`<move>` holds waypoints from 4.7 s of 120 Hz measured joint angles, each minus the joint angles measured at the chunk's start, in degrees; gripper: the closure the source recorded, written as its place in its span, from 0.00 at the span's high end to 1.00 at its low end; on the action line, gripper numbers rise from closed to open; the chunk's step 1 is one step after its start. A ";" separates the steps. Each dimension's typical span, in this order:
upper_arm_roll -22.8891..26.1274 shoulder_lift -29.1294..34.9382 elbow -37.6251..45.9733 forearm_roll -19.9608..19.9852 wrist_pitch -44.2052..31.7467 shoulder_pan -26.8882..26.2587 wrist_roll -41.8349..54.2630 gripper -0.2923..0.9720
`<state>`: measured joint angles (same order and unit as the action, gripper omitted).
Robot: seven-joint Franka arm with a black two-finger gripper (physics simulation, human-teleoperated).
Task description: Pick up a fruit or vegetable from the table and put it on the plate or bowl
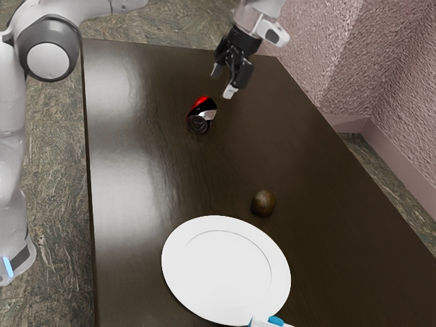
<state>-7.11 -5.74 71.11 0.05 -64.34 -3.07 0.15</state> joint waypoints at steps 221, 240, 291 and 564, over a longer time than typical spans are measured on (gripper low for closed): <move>8.31 0.46 21.41 0.78 -32.79 -3.68 -65.33 0.77; 9.30 1.59 25.72 0.12 -39.69 -3.11 -66.93 0.77; 12.01 1.30 30.08 -0.22 -48.73 -3.38 -67.39 0.77; 11.92 -8.21 30.23 -0.52 -56.35 -0.74 -58.11 0.77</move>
<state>4.80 -13.95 101.34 -0.47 -120.69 -3.82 -57.96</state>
